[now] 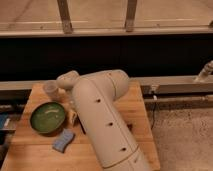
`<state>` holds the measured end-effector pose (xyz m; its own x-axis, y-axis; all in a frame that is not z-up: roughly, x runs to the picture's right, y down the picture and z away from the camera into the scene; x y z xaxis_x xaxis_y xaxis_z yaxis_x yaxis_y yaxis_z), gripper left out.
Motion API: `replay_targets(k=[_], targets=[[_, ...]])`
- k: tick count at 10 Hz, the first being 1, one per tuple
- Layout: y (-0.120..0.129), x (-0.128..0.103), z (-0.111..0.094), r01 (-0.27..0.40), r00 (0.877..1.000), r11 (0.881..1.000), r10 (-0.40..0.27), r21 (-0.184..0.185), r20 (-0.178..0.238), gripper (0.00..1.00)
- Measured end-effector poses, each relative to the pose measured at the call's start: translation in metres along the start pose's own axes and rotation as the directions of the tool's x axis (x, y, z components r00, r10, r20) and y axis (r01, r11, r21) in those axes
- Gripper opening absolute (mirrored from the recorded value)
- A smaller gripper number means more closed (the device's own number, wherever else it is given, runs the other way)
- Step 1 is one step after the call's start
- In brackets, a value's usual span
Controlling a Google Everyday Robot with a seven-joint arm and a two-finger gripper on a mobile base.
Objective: Place the eraser in the ceramic cup
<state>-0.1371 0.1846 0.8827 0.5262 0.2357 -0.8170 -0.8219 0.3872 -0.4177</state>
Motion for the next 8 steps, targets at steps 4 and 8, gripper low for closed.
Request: replay_targets(k=[4, 8], targets=[[-0.0008, -0.0037, -0.0079, 0.002, 1.0, 1.0, -0.002, -0.004, 0.028, 0.8], [0.0042, -0.0076, -0.0093, 0.015, 0.999, 1.0, -0.015, -0.005, 0.029, 0.76]])
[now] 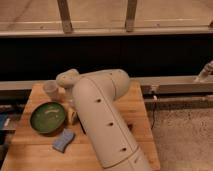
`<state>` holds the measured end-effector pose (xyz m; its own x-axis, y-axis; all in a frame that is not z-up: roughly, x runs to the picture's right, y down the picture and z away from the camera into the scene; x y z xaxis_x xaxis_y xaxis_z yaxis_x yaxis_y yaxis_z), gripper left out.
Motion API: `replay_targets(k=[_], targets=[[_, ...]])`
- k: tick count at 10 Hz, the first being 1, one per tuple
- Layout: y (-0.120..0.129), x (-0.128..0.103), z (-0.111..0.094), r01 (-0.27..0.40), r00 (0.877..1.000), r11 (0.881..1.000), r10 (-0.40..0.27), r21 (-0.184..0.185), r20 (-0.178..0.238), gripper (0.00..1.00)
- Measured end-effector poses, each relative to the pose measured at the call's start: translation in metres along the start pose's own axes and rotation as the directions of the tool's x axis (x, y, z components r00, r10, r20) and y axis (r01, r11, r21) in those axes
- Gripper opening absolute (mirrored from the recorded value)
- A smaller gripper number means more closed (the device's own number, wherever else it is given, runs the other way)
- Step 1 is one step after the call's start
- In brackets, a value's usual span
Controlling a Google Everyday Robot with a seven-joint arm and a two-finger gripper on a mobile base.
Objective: Place the eraser in the ceramic cup
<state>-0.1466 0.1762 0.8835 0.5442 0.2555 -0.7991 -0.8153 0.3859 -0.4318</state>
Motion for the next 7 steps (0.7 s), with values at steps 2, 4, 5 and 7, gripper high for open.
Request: replay_targets(k=[2, 4, 5, 7], targets=[[-0.0001, 0.0006, 0.0008, 0.002, 1.0, 1.0, -0.002, 0.004, -0.001, 0.58], [-0.0006, 0.0021, 0.0003, 0.003, 1.0, 1.0, -0.003, 0.011, -0.002, 0.38], [-0.0013, 0.002, -0.0006, 0.002, 1.0, 1.0, -0.002, 0.011, 0.002, 0.29], [-0.0019, 0.0017, -0.0024, 0.0, 1.0, 1.0, 0.0, 0.011, 0.003, 0.09]])
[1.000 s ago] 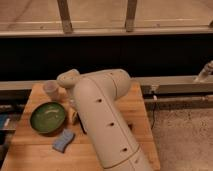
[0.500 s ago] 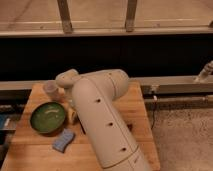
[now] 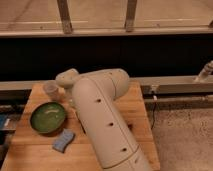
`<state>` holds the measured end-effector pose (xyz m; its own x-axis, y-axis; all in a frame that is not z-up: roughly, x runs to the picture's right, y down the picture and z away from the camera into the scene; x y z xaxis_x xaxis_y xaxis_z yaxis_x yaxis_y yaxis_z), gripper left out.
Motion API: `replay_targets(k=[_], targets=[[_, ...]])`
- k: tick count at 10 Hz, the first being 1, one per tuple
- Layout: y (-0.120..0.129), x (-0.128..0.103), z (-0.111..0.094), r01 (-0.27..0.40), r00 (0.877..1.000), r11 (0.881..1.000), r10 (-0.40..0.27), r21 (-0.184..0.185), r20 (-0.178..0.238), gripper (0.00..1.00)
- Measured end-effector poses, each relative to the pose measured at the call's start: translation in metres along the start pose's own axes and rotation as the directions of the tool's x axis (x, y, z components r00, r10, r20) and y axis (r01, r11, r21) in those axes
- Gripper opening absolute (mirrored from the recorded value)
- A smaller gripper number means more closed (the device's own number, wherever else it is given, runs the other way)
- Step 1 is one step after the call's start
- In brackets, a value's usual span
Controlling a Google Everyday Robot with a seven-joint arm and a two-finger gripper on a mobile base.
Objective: Place the eraser in the ceramic cup
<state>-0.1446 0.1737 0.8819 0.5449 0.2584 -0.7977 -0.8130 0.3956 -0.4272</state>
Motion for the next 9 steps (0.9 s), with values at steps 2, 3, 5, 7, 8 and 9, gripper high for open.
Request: replay_targets(k=[2, 3, 5, 7, 8, 9], targets=[[0.0008, 0.0002, -0.0019, 0.002, 1.0, 1.0, -0.002, 0.0, -0.001, 0.0], [0.001, 0.0001, -0.002, 0.002, 1.0, 1.0, -0.002, 0.0, -0.001, 0.0], [0.0014, 0.0001, -0.002, 0.003, 1.0, 1.0, -0.003, 0.0, -0.001, 0.0], [0.0015, 0.0, -0.0021, 0.003, 1.0, 1.0, -0.003, 0.0, -0.001, 0.0], [0.0016, 0.0, -0.002, 0.003, 1.0, 1.0, -0.003, -0.001, -0.001, 0.0], [0.0016, 0.0, -0.0021, 0.003, 1.0, 1.0, -0.003, -0.001, -0.001, 0.0]])
